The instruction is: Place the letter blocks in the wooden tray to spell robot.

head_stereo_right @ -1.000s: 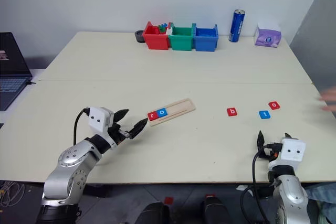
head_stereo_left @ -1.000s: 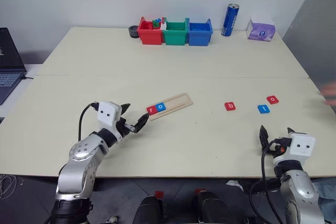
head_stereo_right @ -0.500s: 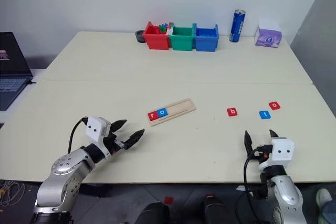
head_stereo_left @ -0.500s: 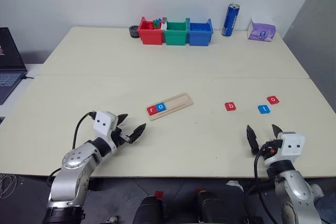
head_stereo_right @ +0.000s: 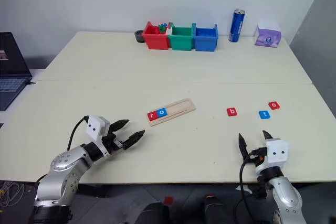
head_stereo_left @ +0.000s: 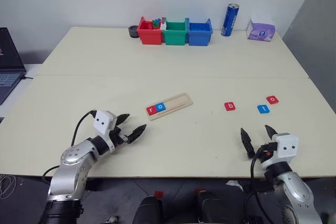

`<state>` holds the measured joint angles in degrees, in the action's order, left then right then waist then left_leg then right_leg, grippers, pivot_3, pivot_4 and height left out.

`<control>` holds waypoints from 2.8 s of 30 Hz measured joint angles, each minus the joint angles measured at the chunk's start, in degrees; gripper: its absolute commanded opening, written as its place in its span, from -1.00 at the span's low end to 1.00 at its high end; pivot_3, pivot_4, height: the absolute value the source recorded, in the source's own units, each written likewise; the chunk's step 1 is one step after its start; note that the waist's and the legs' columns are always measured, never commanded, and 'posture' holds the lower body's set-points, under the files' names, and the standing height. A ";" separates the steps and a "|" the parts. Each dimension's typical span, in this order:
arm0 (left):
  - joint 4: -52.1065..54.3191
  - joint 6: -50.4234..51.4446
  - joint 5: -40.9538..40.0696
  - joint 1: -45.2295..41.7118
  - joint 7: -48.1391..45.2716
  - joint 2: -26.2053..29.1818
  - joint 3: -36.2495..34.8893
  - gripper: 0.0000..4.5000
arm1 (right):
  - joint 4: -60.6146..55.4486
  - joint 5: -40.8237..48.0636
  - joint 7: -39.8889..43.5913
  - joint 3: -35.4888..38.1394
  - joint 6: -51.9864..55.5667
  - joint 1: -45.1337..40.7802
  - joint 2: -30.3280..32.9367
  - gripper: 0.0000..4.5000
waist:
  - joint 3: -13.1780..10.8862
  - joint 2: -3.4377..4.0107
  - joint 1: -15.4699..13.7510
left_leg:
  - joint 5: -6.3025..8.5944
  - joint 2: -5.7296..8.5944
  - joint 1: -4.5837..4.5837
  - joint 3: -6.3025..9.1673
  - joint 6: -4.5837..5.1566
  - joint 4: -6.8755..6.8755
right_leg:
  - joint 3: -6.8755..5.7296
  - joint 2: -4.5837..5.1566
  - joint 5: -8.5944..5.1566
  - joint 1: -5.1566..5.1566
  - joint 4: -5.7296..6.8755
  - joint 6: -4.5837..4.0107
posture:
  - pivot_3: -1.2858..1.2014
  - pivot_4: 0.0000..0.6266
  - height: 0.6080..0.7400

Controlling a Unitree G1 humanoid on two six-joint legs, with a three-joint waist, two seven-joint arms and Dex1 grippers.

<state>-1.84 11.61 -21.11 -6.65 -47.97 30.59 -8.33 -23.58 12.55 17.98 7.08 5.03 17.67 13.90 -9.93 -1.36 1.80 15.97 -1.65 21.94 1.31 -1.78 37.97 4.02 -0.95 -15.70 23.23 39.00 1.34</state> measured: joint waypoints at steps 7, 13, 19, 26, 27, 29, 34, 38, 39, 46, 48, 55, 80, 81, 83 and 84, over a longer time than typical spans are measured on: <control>-20.62 -8.84 7.43 -18.12 -10.86 4.67 6.99 1.00 | -8.60 4.91 5.55 -6.14 13.10 -2.51 6.28 0.99 | -0.01 -0.04 -0.15 | 0.00 0.13 0.06 0.00 0.01 0.03 | -0.08 -0.07 0.01 -0.02 -0.02 0.01 | 0.03 -0.52 1.00; -33.10 -10.21 9.15 -29.10 -20.87 3.75 11.88 1.00 | -18.54 11.51 10.13 -6.29 24.58 -6.03 15.68 0.99 | -0.07 -0.14 -0.10 | 0.01 0.21 0.24 0.07 0.02 0.03 | -0.27 -0.14 0.01 0.06 -0.06 0.02 | 0.03 -0.52 1.00; -42.67 -13.71 12.65 -35.89 -25.27 2.91 14.39 1.00 | -22.69 14.67 11.70 -6.33 28.71 -6.93 18.54 0.99 | -0.09 -0.17 -0.03 | 0.01 0.18 0.27 0.15 0.02 0.05 | -0.33 -0.31 0.01 0.06 -0.04 0.02 | 0.03 -0.52 1.00; -49.78 -17.44 17.33 -39.76 -25.87 1.88 16.31 1.00 | -22.96 15.60 11.24 -6.48 29.18 -7.16 18.44 0.99 | -0.09 -0.22 -0.07 | 0.01 0.18 0.31 0.17 0.02 0.10 | -0.35 -0.31 0.01 0.06 -0.03 0.02 | 0.03 -0.52 1.00; -50.55 -17.50 17.98 -40.40 -25.38 1.72 16.46 1.00 | -23.03 15.67 11.21 -6.59 29.18 -7.25 18.44 0.99 | -0.09 -0.22 -0.08 | 0.01 0.19 0.31 0.17 0.02 0.11 | -0.34 -0.30 0.01 0.06 -0.03 0.02 | 0.03 -0.52 1.00; -52.59 -17.52 19.47 -41.31 -24.57 1.66 16.65 1.00 | -23.47 15.71 11.20 -6.73 29.19 -7.28 18.49 0.99 | -0.09 -0.22 -0.06 | 0.01 0.18 0.32 0.16 0.02 0.11 | -0.34 -0.30 0.01 0.07 -0.03 0.02 | 0.03 -0.52 1.00; -53.13 -17.96 21.11 -42.00 -24.74 1.65 17.14 1.00 | -23.74 15.77 11.08 -6.73 29.58 -7.30 18.58 0.99 | -0.08 -0.23 -0.07 | 0.01 0.18 0.31 0.17 0.02 0.11 | -0.35 -0.30 0.01 0.07 -0.01 0.01 | 0.03 -0.52 1.00; -53.58 -18.14 22.31 -42.98 -25.14 1.64 17.93 1.00 | -24.23 15.80 10.72 -6.74 30.35 -7.47 18.60 0.99 | -0.07 -0.24 -0.06 | 0.01 0.18 0.29 0.16 0.02 0.12 | -0.34 -0.30 0.01 0.06 0.01 0.01 | 0.03 -0.52 1.00; -53.84 -18.27 22.57 -43.25 -25.18 1.64 18.11 1.00 | -24.37 15.82 10.71 -6.74 30.48 -7.50 18.60 0.99 | -0.06 -0.24 -0.07 | 0.01 0.18 0.29 0.16 0.02 0.12 | -0.34 -0.30 0.01 0.06 0.01 0.01 | 0.03 -0.52 1.00; -54.55 -19.02 24.04 -44.21 -25.47 1.47 19.28 0.75 | -25.05 15.91 10.64 -6.73 31.18 -7.57 18.61 1.00 | 0.01 -0.26 -0.06 | 0.01 0.18 0.18 0.14 0.02 0.12 | -0.32 -0.30 0.01 0.00 0.02 0.02 | 0.03 -0.52 1.00; -54.65 -19.42 24.35 -44.21 -25.52 1.09 19.36 0.52 | -25.05 15.92 10.61 -6.73 31.42 -7.60 18.60 1.00 | 0.06 -0.27 -0.06 | 0.01 0.18 0.14 0.14 0.02 0.12 | -0.31 -0.30 0.01 -0.03 0.04 0.02 | 0.03 -0.52 1.00; -54.36 -19.58 24.83 -44.12 -26.70 0.96 19.43 0.51 | -25.05 15.95 10.77 -6.66 31.60 -7.69 18.77 1.00 | 0.16 -0.33 -0.05 | 0.01 0.18 0.10 0.12 0.02 0.12 | -0.29 -0.30 0.01 -0.05 0.05 0.02 | 0.03 -0.52 1.00; -17.91 -4.15 23.85 -30.47 -32.12 -5.27 28.04 0.51 | -25.77 19.97 20.68 13.69 30.79 11.62 28.20 1.00 | 0.21 -0.30 -0.49 | 0.01 0.18 0.14 0.09 0.03 0.19 | -0.22 -0.04 0.00 -0.12 0.02 0.10 | 0.03 -0.52 1.00; -17.29 -3.68 23.82 -30.30 -32.09 -5.55 28.28 0.51 | -25.77 19.94 20.82 13.99 30.57 11.83 28.23 1.00 | 0.21 -0.30 -0.49 | 0.01 0.18 0.14 0.09 0.03 0.19 | -0.22 -0.04 0.00 -0.12 0.02 0.10 | 0.03 -0.52 1.00; -16.21 -2.97 23.66 -30.06 -32.11 -5.94 29.14 0.51 | -25.77 19.71 21.02 14.27 30.26 12.22 28.29 1.00 | 0.21 -0.30 -0.49 | 0.01 0.19 0.14 0.10 0.03 0.19 | -0.23 -0.05 0.00 -0.12 0.02 0.10 | 0.03 -0.52 1.00; -15.89 -2.77 23.60 -30.05 -32.15 -6.09 29.48 0.51 | -25.77 19.60 21.22 14.27 30.16 12.28 28.31 1.00 | 0.21 -0.30 -0.49 | 0.01 0.20 0.14 0.10 0.03 0.19 | -0.23 -0.06 0.00 -0.12 0.02 0.10 | 0.03 -0.52 1.00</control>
<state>-17.73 8.85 2.49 -36.70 -80.12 24.50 21.14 -49.35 32.15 39.19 21.36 35.19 29.94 42.21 -9.72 -1.66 1.31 15.98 -1.46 22.08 1.40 -1.75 38.15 3.79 -1.01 -15.70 23.11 39.01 1.43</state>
